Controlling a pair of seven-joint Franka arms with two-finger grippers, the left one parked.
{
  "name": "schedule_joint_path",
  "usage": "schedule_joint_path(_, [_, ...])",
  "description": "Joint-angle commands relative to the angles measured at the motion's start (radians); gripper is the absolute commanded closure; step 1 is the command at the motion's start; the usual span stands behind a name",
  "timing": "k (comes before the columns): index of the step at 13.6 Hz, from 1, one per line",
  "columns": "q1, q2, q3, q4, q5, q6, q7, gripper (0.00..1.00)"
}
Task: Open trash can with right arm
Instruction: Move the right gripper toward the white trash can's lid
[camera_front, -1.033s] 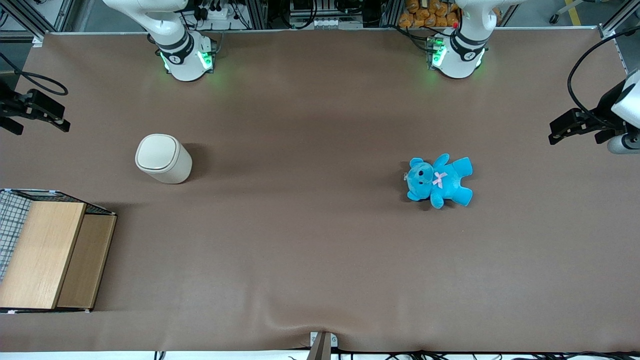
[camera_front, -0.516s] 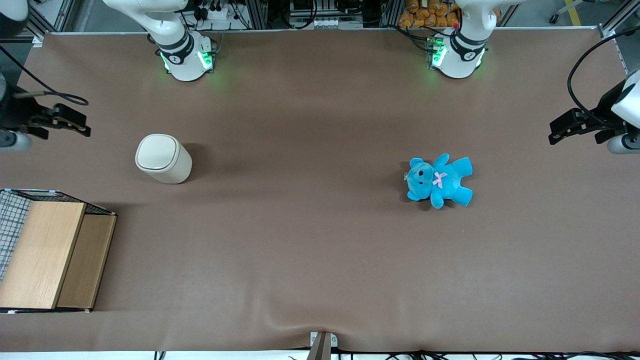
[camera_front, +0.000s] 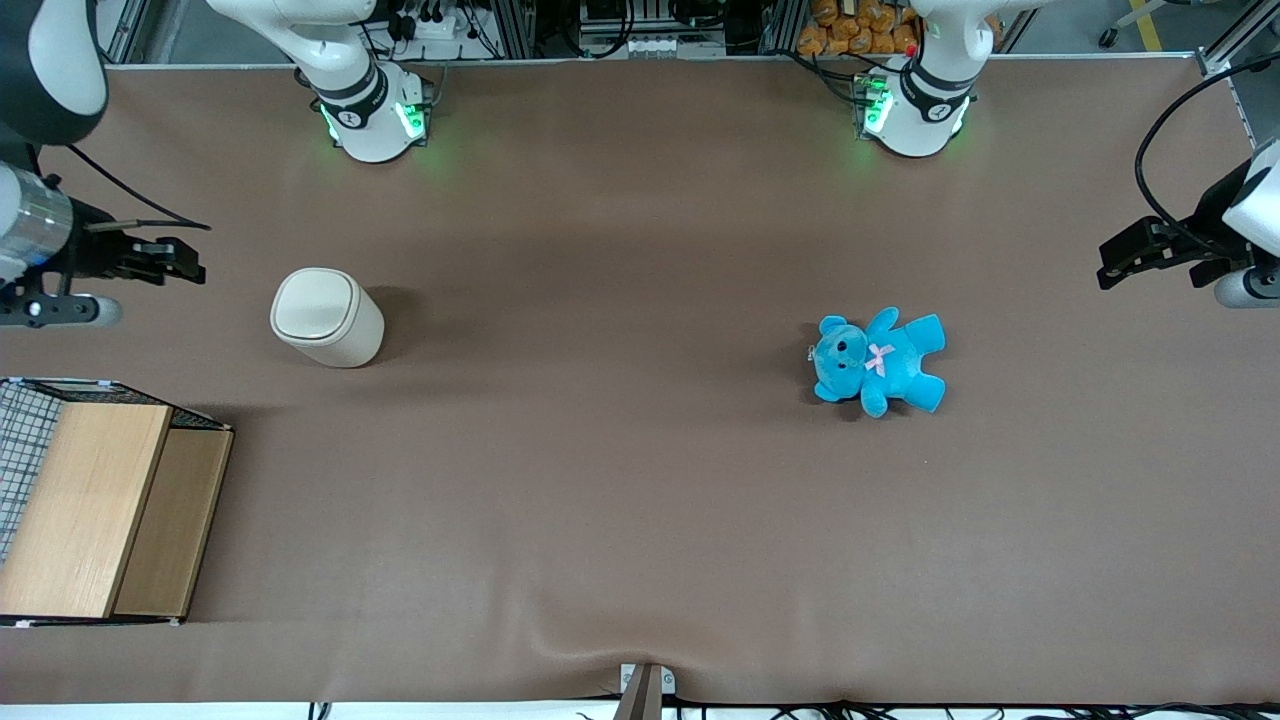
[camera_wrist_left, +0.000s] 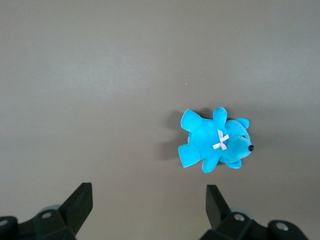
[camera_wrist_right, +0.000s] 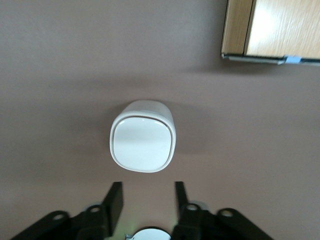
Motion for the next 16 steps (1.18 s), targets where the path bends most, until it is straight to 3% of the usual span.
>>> schedule_joint_path(1, [-0.014, -0.029, 0.008, -0.087, -0.015, 0.042, 0.0, 0.87])
schedule_joint_path(6, [-0.014, -0.037, 0.008, -0.204, -0.015, 0.113, -0.008, 1.0])
schedule_joint_path(16, [-0.045, -0.025, 0.004, -0.434, -0.015, 0.405, -0.042, 1.0])
